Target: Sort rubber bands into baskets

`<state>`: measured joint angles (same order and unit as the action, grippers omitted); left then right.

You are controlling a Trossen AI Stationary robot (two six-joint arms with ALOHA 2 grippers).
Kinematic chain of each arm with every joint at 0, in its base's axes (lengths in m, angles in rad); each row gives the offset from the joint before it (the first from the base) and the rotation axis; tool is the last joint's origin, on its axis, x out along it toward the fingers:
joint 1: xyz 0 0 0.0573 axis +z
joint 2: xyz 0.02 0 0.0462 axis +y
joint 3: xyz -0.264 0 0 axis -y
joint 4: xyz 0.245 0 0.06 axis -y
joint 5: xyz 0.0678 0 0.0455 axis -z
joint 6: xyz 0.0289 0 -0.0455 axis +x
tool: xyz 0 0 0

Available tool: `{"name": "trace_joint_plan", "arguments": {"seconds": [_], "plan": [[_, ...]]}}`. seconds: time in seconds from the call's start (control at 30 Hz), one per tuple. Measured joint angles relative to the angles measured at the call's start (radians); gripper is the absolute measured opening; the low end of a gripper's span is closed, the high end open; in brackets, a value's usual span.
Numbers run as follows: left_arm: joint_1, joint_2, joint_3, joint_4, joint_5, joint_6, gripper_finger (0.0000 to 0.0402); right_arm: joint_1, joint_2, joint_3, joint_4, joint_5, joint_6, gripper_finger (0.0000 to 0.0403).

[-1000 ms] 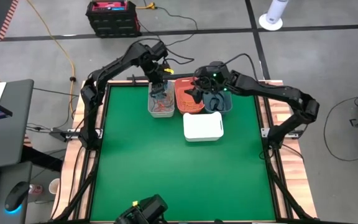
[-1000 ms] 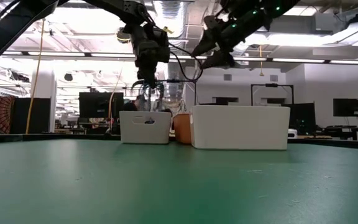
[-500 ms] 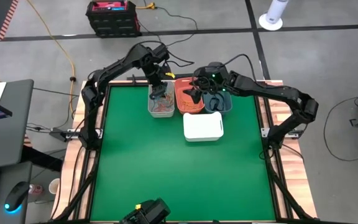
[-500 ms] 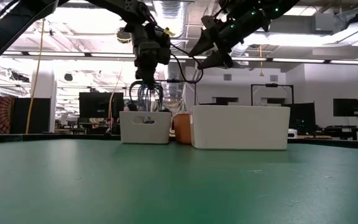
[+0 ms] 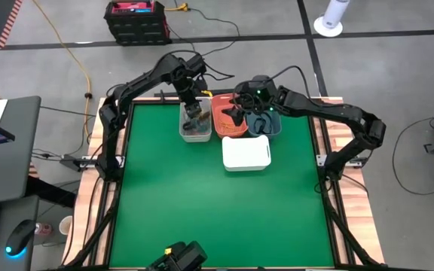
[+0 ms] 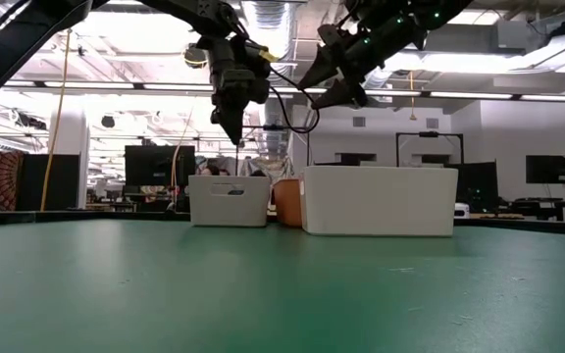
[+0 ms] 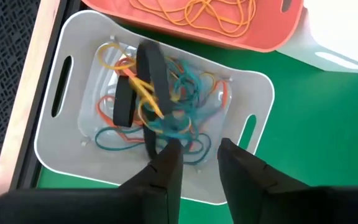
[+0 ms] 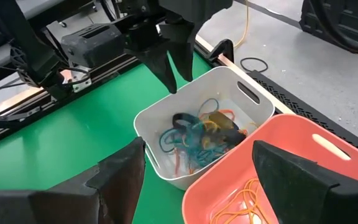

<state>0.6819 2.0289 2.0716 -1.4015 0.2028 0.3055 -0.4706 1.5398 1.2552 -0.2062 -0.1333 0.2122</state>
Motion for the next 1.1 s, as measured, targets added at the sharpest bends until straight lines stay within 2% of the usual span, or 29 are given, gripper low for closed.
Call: {"name": "trace_joint_plan", "arguments": {"seconds": [0.37, 0.5, 0.8, 1.1], "plan": [[0.0, 0.0, 0.0, 0.006, -0.003, -0.029, 0.0078, 0.0, -0.001, 0.0, -0.002, -0.001, -0.003, 0.032], [-0.002, 0.033, -0.011, 0.064, 0.007, -0.044, 0.0101, 0.0, -0.001, 0.0, 0.001, -0.003, -0.004, 0.032], [0.002, 0.068, -0.231, 0.348, 0.001, -0.093, 0.0171, -0.003, -0.051, 0.0, -0.03, 0.007, -0.01, 0.032], [-0.005, 0.067, -0.312, 0.549, -0.035, -0.034, 0.0185, -0.004, -0.17, 0.0, -0.092, 0.077, -0.038, 0.032]]}}
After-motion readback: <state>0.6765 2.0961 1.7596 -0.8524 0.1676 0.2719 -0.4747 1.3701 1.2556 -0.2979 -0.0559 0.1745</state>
